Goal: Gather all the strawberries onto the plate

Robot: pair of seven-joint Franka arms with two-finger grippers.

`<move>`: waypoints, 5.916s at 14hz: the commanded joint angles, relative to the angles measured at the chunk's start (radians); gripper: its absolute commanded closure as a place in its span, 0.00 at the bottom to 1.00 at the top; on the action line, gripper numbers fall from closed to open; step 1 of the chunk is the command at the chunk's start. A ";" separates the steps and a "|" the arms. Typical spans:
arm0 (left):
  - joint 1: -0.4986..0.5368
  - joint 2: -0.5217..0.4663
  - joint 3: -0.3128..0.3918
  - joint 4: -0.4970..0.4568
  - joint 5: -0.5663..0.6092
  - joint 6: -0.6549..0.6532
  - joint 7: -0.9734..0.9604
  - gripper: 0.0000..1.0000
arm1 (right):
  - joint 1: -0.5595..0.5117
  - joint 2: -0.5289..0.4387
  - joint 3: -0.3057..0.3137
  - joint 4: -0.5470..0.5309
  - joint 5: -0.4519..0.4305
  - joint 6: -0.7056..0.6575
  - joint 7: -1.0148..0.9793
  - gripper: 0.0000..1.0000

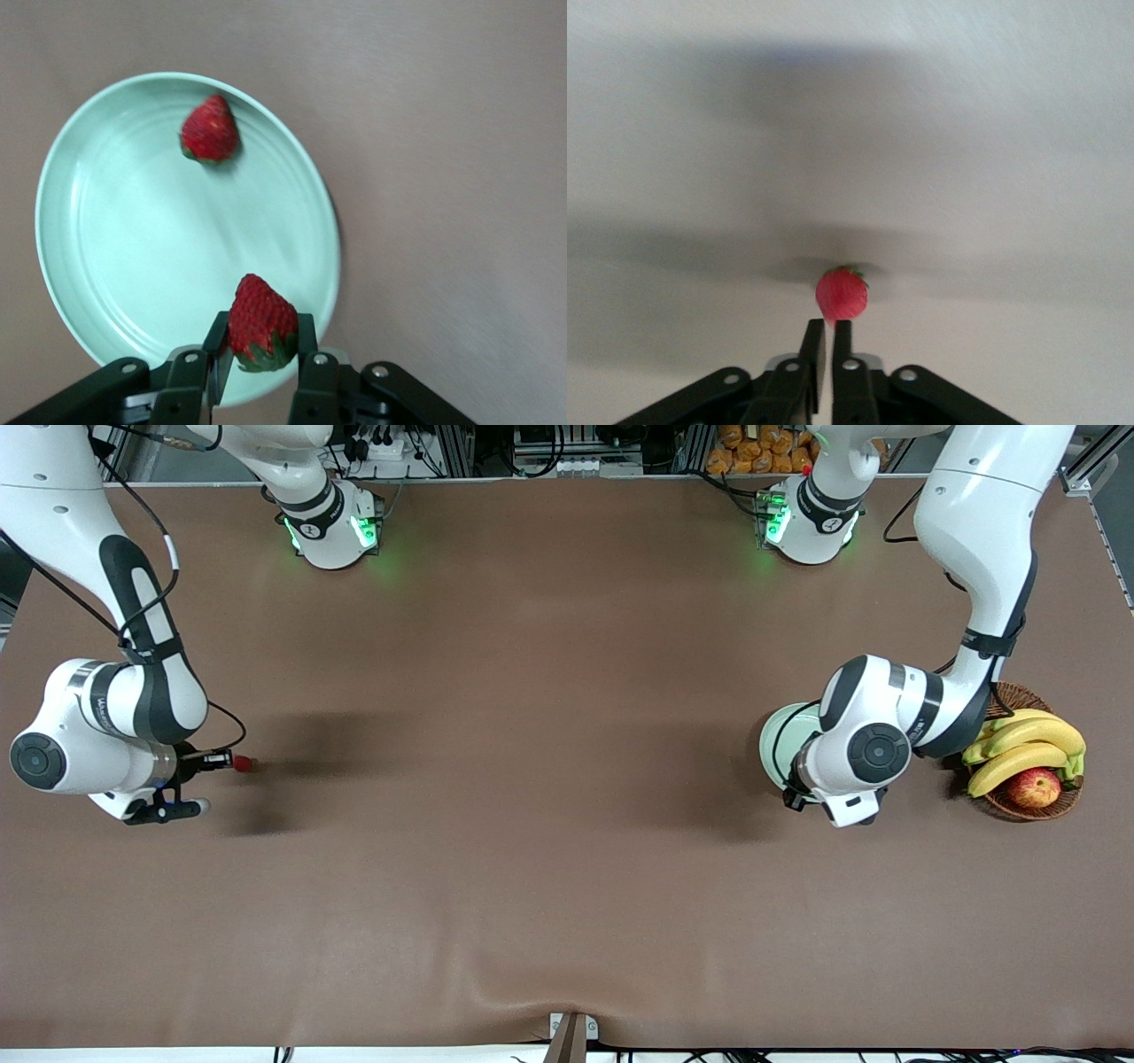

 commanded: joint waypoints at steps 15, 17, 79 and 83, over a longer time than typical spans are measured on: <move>0.059 -0.055 -0.084 -0.087 0.006 0.088 0.109 0.00 | 0.101 -0.008 -0.003 0.036 0.092 -0.021 0.047 1.00; 0.053 -0.053 -0.091 -0.070 0.006 0.088 0.109 0.00 | 0.098 -0.005 -0.003 0.036 0.092 -0.019 0.045 1.00; -0.039 0.037 -0.123 0.077 0.011 0.085 0.189 0.00 | 0.538 0.105 0.008 0.281 0.286 0.014 0.643 1.00; -0.056 0.057 -0.124 0.080 0.063 0.098 0.191 0.00 | 0.682 0.192 0.008 0.280 0.352 0.134 0.711 1.00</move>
